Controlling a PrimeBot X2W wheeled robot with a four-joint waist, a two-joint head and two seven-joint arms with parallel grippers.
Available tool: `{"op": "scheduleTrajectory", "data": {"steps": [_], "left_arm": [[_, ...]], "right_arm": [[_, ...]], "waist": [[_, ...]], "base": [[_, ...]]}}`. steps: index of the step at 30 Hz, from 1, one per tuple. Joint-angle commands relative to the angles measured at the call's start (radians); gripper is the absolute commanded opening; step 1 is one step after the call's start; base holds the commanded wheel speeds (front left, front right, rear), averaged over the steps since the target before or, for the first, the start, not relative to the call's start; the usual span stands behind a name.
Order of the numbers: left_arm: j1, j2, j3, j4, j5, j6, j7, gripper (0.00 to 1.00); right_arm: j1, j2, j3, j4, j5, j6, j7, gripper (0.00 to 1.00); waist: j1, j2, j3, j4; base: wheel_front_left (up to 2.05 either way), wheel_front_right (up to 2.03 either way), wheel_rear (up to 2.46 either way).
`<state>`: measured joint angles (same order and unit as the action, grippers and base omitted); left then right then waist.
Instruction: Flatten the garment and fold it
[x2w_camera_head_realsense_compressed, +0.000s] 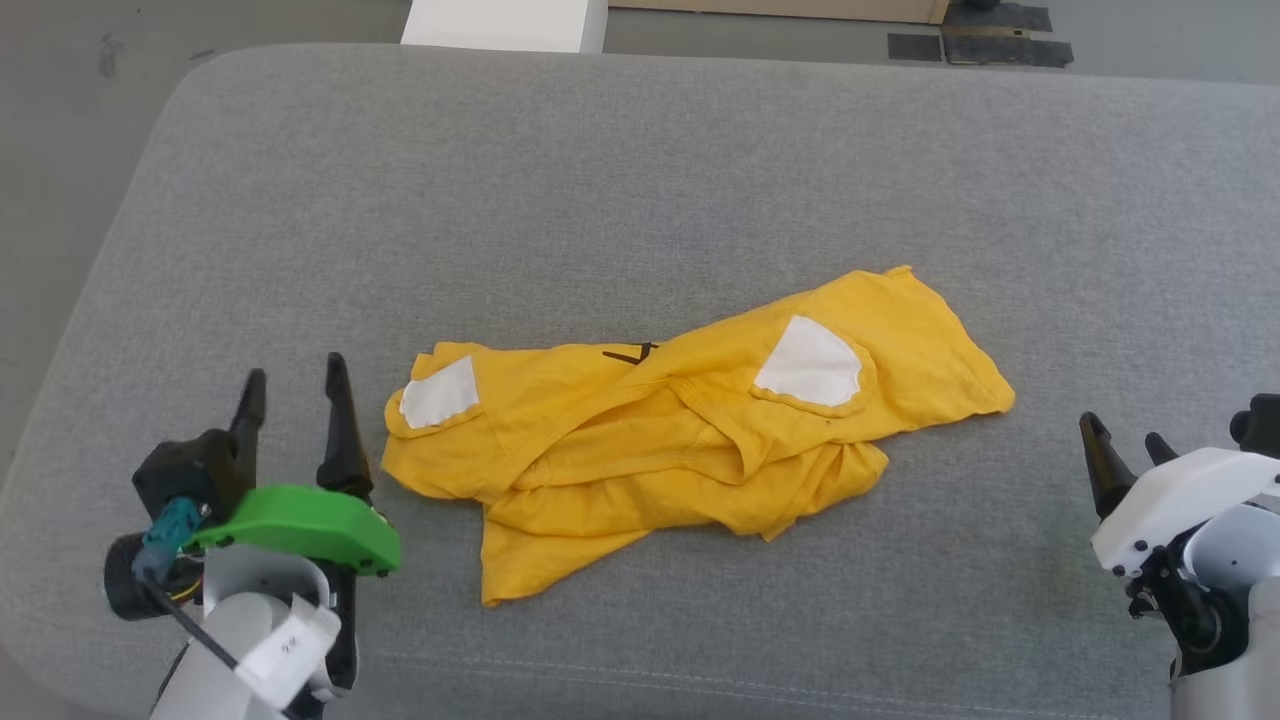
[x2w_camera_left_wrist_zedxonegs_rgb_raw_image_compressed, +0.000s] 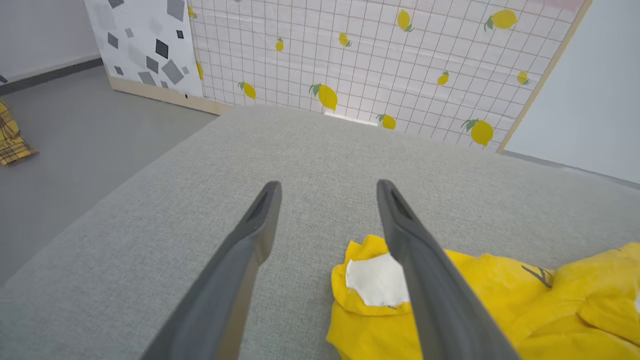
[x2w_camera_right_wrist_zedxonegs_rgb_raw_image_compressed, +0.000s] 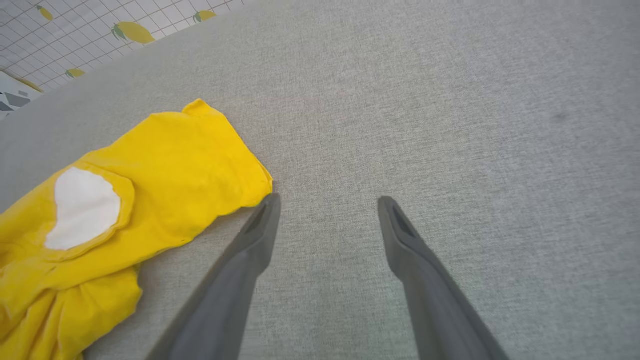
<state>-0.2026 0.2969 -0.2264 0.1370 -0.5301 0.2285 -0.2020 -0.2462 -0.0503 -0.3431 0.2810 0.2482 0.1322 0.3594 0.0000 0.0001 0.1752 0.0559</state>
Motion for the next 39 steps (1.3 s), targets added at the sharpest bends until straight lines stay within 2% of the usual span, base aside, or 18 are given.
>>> {"op": "scheduleTrajectory", "data": {"steps": [1, 4, 9, 18, 23, 31, 32, 35, 39], "left_arm": [[0.02, 0.011, 0.004, -0.009, 0.031, 0.0, -0.027, 1.0], [0.027, 0.006, 0.016, -0.033, 0.088, 0.011, -0.054, 1.0], [0.049, -0.039, 0.067, -0.117, 0.18, 0.009, -0.059, 1.0], [0.056, -0.1, 0.111, -0.142, 0.253, -0.04, -0.06, 1.0], [0.055, -0.122, 0.129, -0.132, 0.279, -0.068, -0.06, 1.0], [0.059, -0.146, 0.156, -0.115, 0.303, -0.104, -0.06, 1.0], [0.059, -0.149, 0.159, -0.113, 0.306, -0.108, -0.06, 1.0], [0.057, -0.157, 0.166, -0.109, 0.313, -0.119, -0.06, 1.0], [0.055, -0.164, 0.178, -0.104, 0.321, -0.129, -0.06, 1.0]], "right_arm": [[-0.013, 0.0, 0.008, -0.007, -0.005, -0.002, -0.001, 1.0], [-0.029, 0.0, 0.029, -0.014, -0.02, -0.002, 0.019, 1.0], [-0.121, 0.0, 0.094, 0.017, -0.101, -0.002, 0.122, 1.0], [-0.259, 0.0, 0.165, 0.173, -0.271, -0.002, 0.276, 1.0], [-0.282, 0.0, 0.163, 0.251, -0.324, -0.002, 0.298, 1.0], [-0.297, 0.0, 0.18, 0.32, -0.33, -0.002, 0.28, 1.0], [-0.299, 0.0, 0.182, 0.325, -0.326, -0.002, 0.272, 0.43], [-0.307, 0.0, 0.186, 0.336, -0.311, -0.002, 0.252, 0.0], [-0.323, 0.0, 0.184, 0.333, -0.286, -0.002, 0.22, 0.0]], "waist": [[0.0, -0.0001, 0.003, 0.003], [0.0, -0.0001, 0.01, 0.009], [0.0, -0.0001, 0.03, 0.017], [0.0, -0.0001, 0.058, 0.044], [0.0, -0.0001, 0.062, 0.052], [0.0, -0.0001, 0.058, 0.042], [0.0, -0.0001, 0.058, 0.041], [0.0, -0.0001, 0.06, 0.039], [0.0, -0.0001, 0.065, 0.032]], "base": [[0.0, 0.0, 0.0], [0.0, 0.0, 0.0], [0.0, 0.0, 0.0], [0.0, 0.0, 0.0], [0.0, 0.0, 0.0], [0.0, 0.0, 0.0], [0.0, 0.0, 0.0], [0.0, 0.0, 0.0], [0.0, 0.0, 0.0]]}}
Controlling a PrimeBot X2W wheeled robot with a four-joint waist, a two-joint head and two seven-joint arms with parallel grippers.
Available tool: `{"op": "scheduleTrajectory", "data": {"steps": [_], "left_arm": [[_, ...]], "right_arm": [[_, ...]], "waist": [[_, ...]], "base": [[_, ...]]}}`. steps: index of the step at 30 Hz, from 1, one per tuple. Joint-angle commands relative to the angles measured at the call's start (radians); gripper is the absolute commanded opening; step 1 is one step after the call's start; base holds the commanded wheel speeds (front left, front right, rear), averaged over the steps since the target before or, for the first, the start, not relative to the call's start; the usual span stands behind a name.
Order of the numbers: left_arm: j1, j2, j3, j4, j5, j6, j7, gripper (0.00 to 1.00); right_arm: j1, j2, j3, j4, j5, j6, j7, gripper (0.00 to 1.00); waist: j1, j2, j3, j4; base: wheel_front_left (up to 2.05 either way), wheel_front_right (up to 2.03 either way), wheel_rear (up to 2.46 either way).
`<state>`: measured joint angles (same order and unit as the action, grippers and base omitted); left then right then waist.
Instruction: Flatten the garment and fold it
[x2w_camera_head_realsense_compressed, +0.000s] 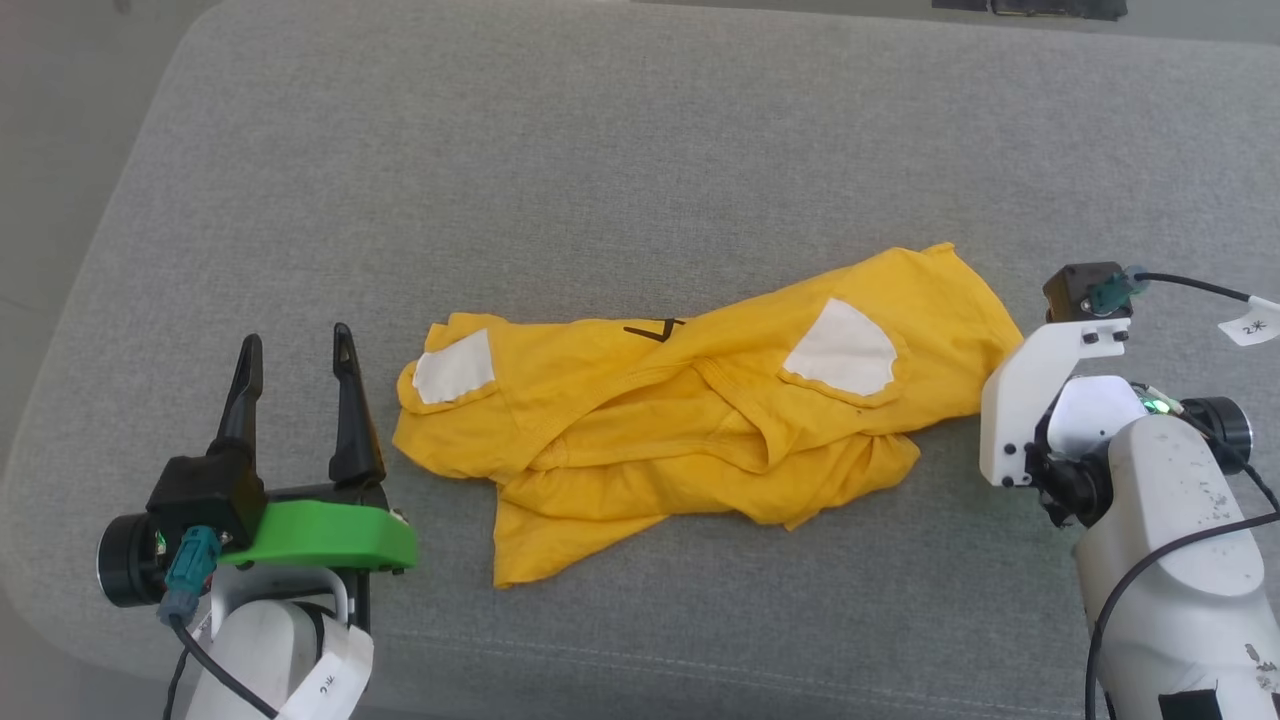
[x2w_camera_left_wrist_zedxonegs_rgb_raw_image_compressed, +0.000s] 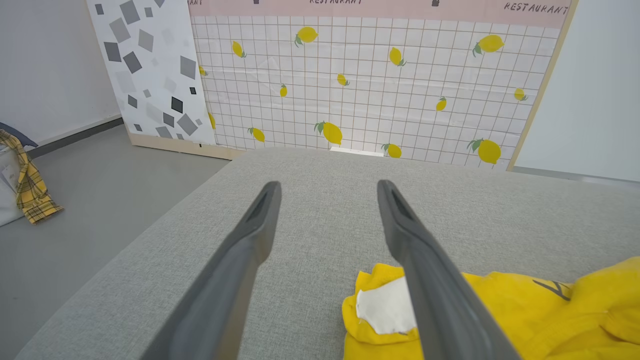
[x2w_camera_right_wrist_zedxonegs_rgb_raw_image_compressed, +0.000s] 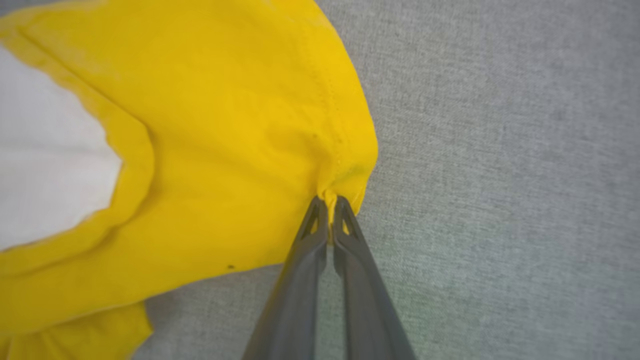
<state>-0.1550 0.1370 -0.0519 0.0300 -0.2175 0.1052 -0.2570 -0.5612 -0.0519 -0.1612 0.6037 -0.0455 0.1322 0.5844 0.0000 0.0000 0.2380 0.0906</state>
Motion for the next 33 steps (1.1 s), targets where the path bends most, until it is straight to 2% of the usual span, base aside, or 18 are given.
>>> {"op": "scheduleTrajectory", "data": {"steps": [1, 7, 13, 16, 20, 24, 25, 26, 27, 33], "left_arm": [[0.006, -0.006, 0.007, 0.002, 0.011, -0.007, -0.005, 1.0], [0.002, -0.018, 0.018, 0.01, 0.02, -0.017, -0.005, 1.0], [0.005, -0.025, 0.027, 0.019, 0.027, -0.027, -0.005, 1.0], [0.005, -0.027, 0.032, 0.026, 0.027, -0.034, -0.005, 1.0], [0.003, -0.032, 0.036, 0.032, 0.028, -0.038, -0.005, 1.0], [0.006, -0.034, 0.04, 0.042, 0.026, -0.044, -0.005, 1.0], [0.006, -0.034, 0.04, 0.046, 0.024, -0.046, -0.005, 1.0], [0.005, -0.035, 0.04, 0.049, 0.024, -0.048, -0.005, 1.0], [0.003, -0.036, 0.04, 0.052, 0.024, -0.049, -0.005, 1.0], [0.002, -0.04, 0.037, 0.081, 0.015, -0.055, -0.005, 1.0]], "right_arm": [[-0.014, 0.001, 0.0, 0.005, 0.017, -0.002, -0.016, 0.0], [-0.03, 0.0, -0.034, -0.056, 0.089, -0.002, -0.089, 0.0], [-0.015, -0.039, -0.159, -0.17, 0.132, -0.002, -0.134, 0.0], [0.028, -0.064, -0.253, -0.232, 0.125, -0.002, -0.118, 0.0], [0.118, -0.058, -0.37, -0.283, 0.095, -0.002, -0.066, 0.0], [0.206, -0.024, -0.404, -0.288, 0.083, -0.002, -0.001, 0.0], [0.217, -0.018, -0.406, -0.291, 0.086, -0.002, 0.001, 0.04], [0.225, -0.012, -0.404, -0.297, 0.096, -0.002, -0.009, 0.45], [0.231, -0.008, -0.405, -0.303, 0.111, -0.002, -0.023, 1.0], [0.246, 0.001, -0.41, -0.353, 0.22, -0.002, -0.132, 1.0]], "waist": [[0.0, 0.0, 0.005, -0.005], [0.0, 0.0, 0.004, -0.017], [0.0, 0.0, -0.009, -0.029], [0.0, 0.0, -0.013, -0.033], [0.0, 0.0, -0.013, -0.039], [0.0, 0.0, -0.014, -0.043], [0.0, 0.0, -0.013, -0.044], [0.0, 0.0, -0.012, -0.044], [0.0, 0.0, -0.011, -0.044], [0.0, 0.0, -0.022, -0.043]], "base": [[0.0, 0.0, 0.0], [0.0, 0.0, 0.0], [0.0, 0.0, 0.0], [0.0, 0.0, 0.0], [0.0, 0.0, 0.0], [0.0, 0.0, 0.0], [0.0, 0.0, 0.0], [0.0, 0.0, 0.0], [0.0, 0.0, 0.0], [0.0, 0.0, 0.0]]}}
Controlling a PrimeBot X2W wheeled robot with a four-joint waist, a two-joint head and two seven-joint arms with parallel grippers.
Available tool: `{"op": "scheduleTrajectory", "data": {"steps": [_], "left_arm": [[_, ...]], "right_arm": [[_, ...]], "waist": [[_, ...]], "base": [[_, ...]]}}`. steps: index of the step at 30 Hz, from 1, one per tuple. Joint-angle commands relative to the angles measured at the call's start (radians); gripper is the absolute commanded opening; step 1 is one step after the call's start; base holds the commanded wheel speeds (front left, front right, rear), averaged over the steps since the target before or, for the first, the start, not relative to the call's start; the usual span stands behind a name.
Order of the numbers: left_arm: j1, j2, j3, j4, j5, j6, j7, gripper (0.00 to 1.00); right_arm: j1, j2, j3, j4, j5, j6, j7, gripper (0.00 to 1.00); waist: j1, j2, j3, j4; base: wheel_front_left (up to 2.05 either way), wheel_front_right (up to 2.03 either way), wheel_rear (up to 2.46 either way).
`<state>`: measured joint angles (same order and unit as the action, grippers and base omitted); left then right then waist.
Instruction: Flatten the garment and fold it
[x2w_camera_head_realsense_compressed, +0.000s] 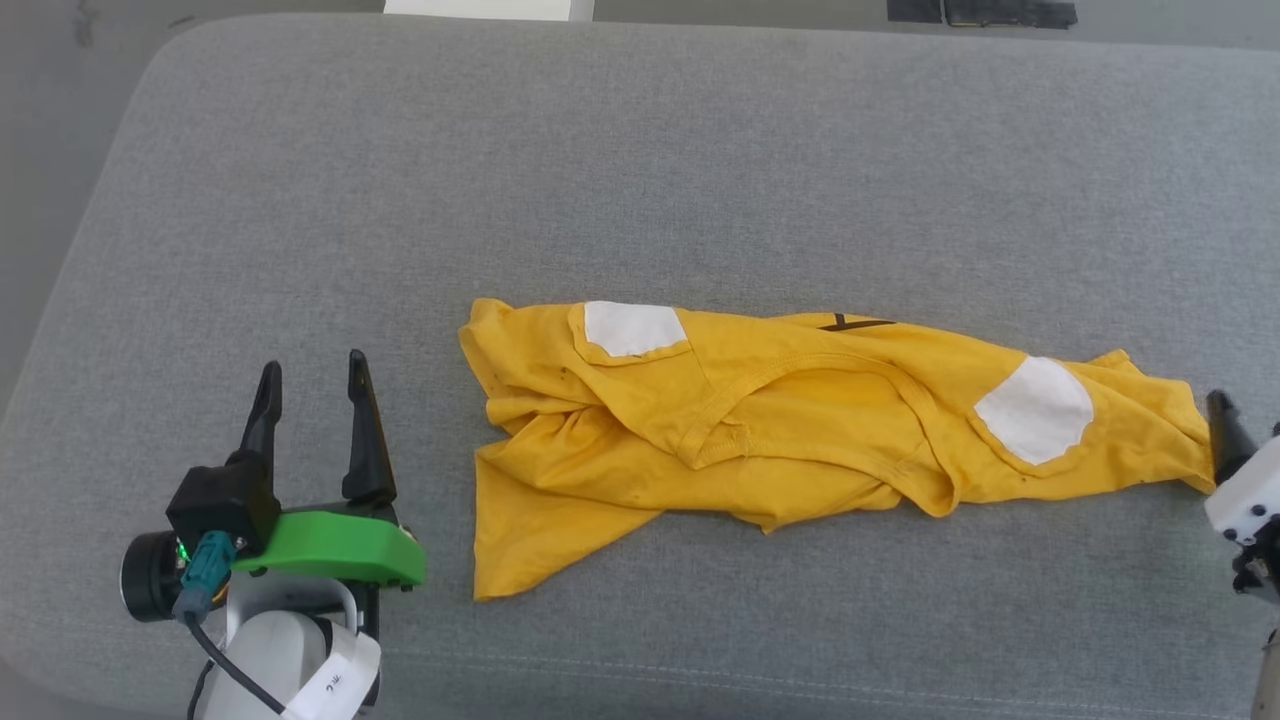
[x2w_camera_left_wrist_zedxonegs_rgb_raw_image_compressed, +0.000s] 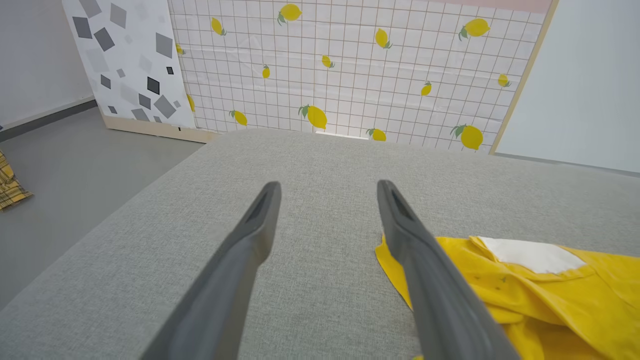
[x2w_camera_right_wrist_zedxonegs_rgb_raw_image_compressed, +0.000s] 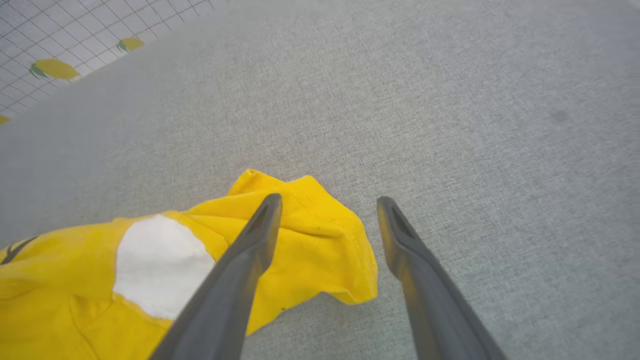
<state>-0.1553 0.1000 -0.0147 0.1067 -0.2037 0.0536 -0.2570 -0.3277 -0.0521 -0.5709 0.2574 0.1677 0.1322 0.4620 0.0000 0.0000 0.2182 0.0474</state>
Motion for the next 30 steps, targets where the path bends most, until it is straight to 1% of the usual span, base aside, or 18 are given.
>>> {"op": "scheduleTrajectory", "data": {"steps": [1, 4, 5, 7, 8, 12, 16, 18, 19, 22, 25, 26, 27, 28, 30], "left_arm": [[0.003, -0.004, -0.001, 0.011, -0.003, -0.006, -0.004, 1.0], [-0.005, -0.005, -0.005, 0.04, -0.022, -0.014, 0.024, 1.0], [-0.038, -0.006, -0.011, 0.082, -0.049, -0.018, 0.119, 1.0], [-0.083, -0.009, -0.013, 0.117, -0.073, -0.013, 0.215, 1.0], [-0.115, -0.003, -0.02, 0.141, -0.076, -0.011, 0.28, 1.0], [-0.243, -0.005, -0.03, 0.215, -0.107, 0.014, 0.492, 1.0], [-0.353, -0.001, -0.05, 0.297, -0.11, 0.042, 0.67, 1.0], [-0.395, 0.002, -0.06, 0.333, -0.106, 0.051, 0.723, 1.0], [-0.437, 0.001, -0.067, 0.368, -0.103, 0.065, 0.76, 1.0], [-0.46, 0.004, -0.073, 0.4, -0.097, 0.079, 0.784, 1.0], [-0.467, 0.004, -0.072, 0.416, -0.099, 0.086, 0.785, 1.0], [-0.469, 0.003, -0.07, 0.418, -0.102, 0.088, 0.778, 0.62], [-0.471, 0.002, -0.071, 0.418, -0.103, 0.087, 0.77, 0.27], [-0.473, 0.001, -0.071, 0.416, -0.105, 0.085, 0.756, 0.0], [-0.479, 0.001, -0.071, 0.415, -0.108, 0.079, 0.736, 0.0]], "right_arm": [[0.017, 0.001, 0.002, -0.014, 0.016, -0.002, -0.023, 1.0], [0.029, 0.001, 0.014, -0.036, 0.037, -0.002, -0.048, 1.0], [0.035, 0.002, 0.026, -0.056, 0.047, -0.002, -0.049, 1.0], [0.038, 0.002, 0.035, -0.066, 0.051, -0.002, -0.047, 1.0], [0.04, 0.002, 0.04, -0.07, 0.052, -0.002, -0.045, 1.0], [0.041, 0.002, 0.064, -0.076, 0.057, -0.002, -0.034, 1.0], [0.039, 0.002, 0.085, -0.076, 0.059, -0.002, -0.031, 1.0], [0.04, 0.002, 0.093, -0.075, 0.06, -0.002, -0.031, 1.0], [0.04, 0.002, 0.101, -0.073, 0.059, -0.002, -0.031, 1.0], [0.039, 0.002, 0.106, -0.071, 0.059, -0.002, -0.033, 1.0], [0.038, 0.002, 0.106, -0.069, 0.061, -0.002, -0.037, 1.0], [0.038, 0.002, 0.105, -0.068, 0.061, -0.002, -0.039, 1.0], [0.037, 0.002, 0.105, -0.067, 0.061, -0.002, -0.04, 1.0], [0.037, 0.002, 0.103, -0.066, 0.06, -0.002, -0.042, 1.0], [0.035, 0.002, 0.102, -0.062, 0.058, -0.002, -0.046, 1.0]], "waist": [[0.0, 0.0, -0.004, -0.001], [0.0, 0.0, -0.006, -0.007], [0.0, 0.0, -0.007, -0.012], [0.0, 0.0, -0.007, -0.016], [0.0, 0.0, -0.004, -0.018], [0.0, 0.0, 0.008, -0.031], [0.0, 0.0, 0.026, -0.051], [0.0, 0.0, 0.035, -0.063], [0.0, 0.0, 0.049, -0.078], [0.0, 0.0, 0.062, -0.091], [0.0, 0.0, 0.07, -0.096], [0.0, 0.0, 0.072, -0.096], [0.0, 0.0, 0.074, -0.096], [0.0, 0.0, 0.076, -0.095], [0.0, 0.0, 0.076, -0.092]], "base": [[0.0, 0.0, 0.0], [0.0, 0.0, 0.0], [0.0, 0.0, 0.0], [0.0, 0.0, 0.0], [0.0, 0.0, 0.0], [0.0, 0.0, 0.0], [0.0, 0.0, 0.0], [0.0, 0.0, 0.0], [0.0, 0.0, 0.0], [0.0, 0.0, 0.0], [0.0, 0.0, 0.0], [0.0, 0.0, 0.0], [0.0, 0.0, 0.0], [0.0, 0.0, 0.0], [0.0, 0.0, 0.0]]}}
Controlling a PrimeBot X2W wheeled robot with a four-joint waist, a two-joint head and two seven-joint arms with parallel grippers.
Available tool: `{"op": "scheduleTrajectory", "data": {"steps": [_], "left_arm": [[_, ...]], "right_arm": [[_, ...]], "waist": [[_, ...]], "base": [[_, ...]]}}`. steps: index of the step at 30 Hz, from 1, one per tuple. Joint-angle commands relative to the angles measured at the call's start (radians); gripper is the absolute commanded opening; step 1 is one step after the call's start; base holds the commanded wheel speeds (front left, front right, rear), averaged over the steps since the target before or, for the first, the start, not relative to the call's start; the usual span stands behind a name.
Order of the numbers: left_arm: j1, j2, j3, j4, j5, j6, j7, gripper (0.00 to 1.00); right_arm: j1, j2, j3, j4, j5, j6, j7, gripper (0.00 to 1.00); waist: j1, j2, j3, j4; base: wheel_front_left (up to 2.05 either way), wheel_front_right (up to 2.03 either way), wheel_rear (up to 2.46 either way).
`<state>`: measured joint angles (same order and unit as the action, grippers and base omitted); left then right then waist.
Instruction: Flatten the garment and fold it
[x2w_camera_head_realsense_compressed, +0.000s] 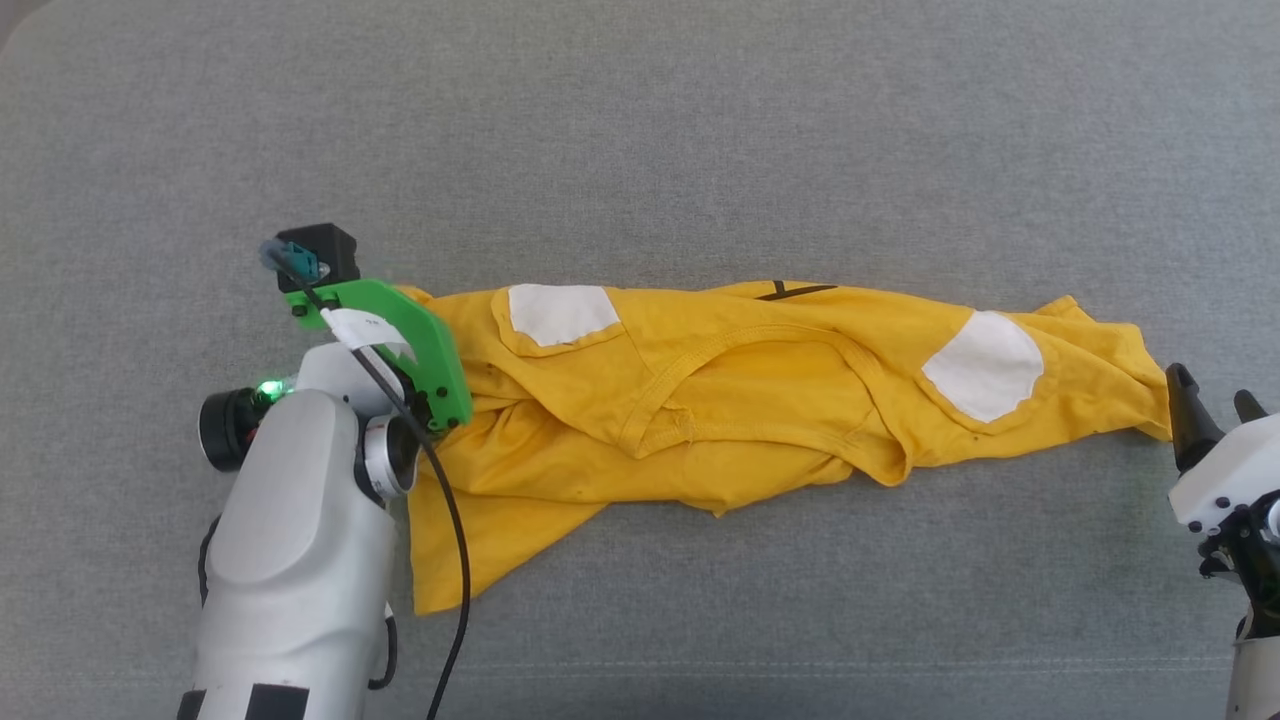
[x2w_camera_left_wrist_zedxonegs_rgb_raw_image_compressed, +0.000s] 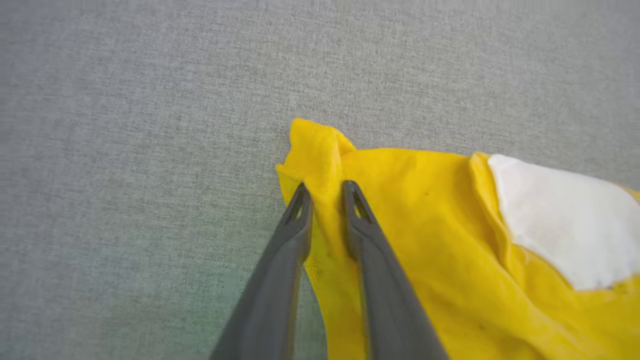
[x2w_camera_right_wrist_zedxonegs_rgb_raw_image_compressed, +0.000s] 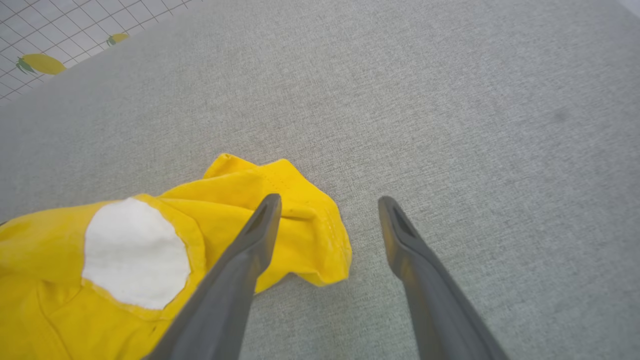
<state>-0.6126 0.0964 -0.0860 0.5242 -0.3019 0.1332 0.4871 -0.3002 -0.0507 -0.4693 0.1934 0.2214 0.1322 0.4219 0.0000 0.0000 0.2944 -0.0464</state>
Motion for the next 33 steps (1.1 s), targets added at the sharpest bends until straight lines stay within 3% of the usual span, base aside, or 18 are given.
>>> {"op": "scheduleTrajectory", "data": {"steps": [1, 4, 5, 7, 10, 16, 26, 27, 28, 29, 33], "left_arm": [[-0.038, 0.01, 0.001, -0.006, -0.012, -0.01, -0.043, 0.0], [-0.079, 0.018, 0.004, -0.025, -0.01, -0.02, -0.104, 0.0], [-0.148, 0.029, 0.022, -0.067, -0.019, -0.038, -0.188, 0.0], [-0.188, 0.041, 0.043, -0.099, -0.033, -0.052, -0.24, 0.0], [-0.191, 0.062, 0.086, -0.142, -0.053, -0.044, -0.283, 0.0], [0.019, 0.09, 0.168, -0.16, -0.088, 0.006, -0.283, 0.0], [0.292, 0.009, 0.232, -0.078, -0.177, 0.041, -0.306, 0.0], [0.302, -0.003, 0.234, -0.064, -0.195, 0.039, -0.319, 0.18], [0.302, -0.005, 0.237, -0.063, -0.202, 0.035, -0.327, 0.76], [0.301, -0.007, 0.243, -0.069, -0.208, 0.033, -0.345, 1.0], [0.347, 0.019, 0.235, -0.15, -0.162, 0.009, -0.476, 1.0]], "right_arm": [[0.003, 0.0, 0.006, 0.013, 0.003, -0.002, -0.011, 1.0], [-0.001, 0.0, 0.017, 0.023, 0.003, -0.002, -0.015, 1.0], [-0.007, 0.0, 0.029, 0.028, 0.004, -0.002, -0.018, 1.0], [-0.012, 0.0, 0.036, 0.03, 0.004, -0.002, -0.02, 1.0], [-0.013, 0.0, 0.043, 0.035, 0.004, -0.002, -0.024, 1.0], [0.01, 0.0, 0.04, 0.05, 0.01, -0.002, -0.034, 1.0], [0.017, 0.0, 0.057, 0.044, 0.001, -0.002, -0.02, 1.0], [0.026, 0.0, 0.063, 0.044, -0.002, -0.002, -0.015, 1.0], [0.028, 0.0, 0.066, 0.044, -0.002, -0.002, -0.013, 1.0], [0.031, 0.0, 0.07, 0.045, -0.001, -0.002, -0.012, 1.0], [0.046, 0.0, 0.087, 0.048, 0.005, -0.002, -0.008, 1.0]], "waist": [[0.0, 0.0, -0.004, 0.007], [0.0, 0.0, -0.008, 0.012], [0.0, 0.0, -0.007, 0.013], [0.0, 0.0, -0.007, 0.011], [0.0, 0.0, -0.013, 0.01], [0.0, 0.0, -0.023, 0.028], [0.0, 0.0, -0.044, 0.067], [0.0, 0.0, -0.063, 0.079], [0.0, 0.0, -0.067, 0.081], [0.0, 0.0, -0.074, 0.083], [0.0, 0.0, -0.087, 0.084]], "base": [[0.0, 0.0, 0.0], [0.0, 0.0, 0.0], [0.0, 0.0, 0.0], [0.0, 0.0, 0.0], [0.0, 0.0, 0.0], [0.0, 0.0, 0.0], [0.0, 0.0, 0.0], [0.0, 0.0, 0.0], [0.0, 0.0, 0.0], [0.0, 0.0, 0.0], [0.0, 0.0, 0.0]]}}
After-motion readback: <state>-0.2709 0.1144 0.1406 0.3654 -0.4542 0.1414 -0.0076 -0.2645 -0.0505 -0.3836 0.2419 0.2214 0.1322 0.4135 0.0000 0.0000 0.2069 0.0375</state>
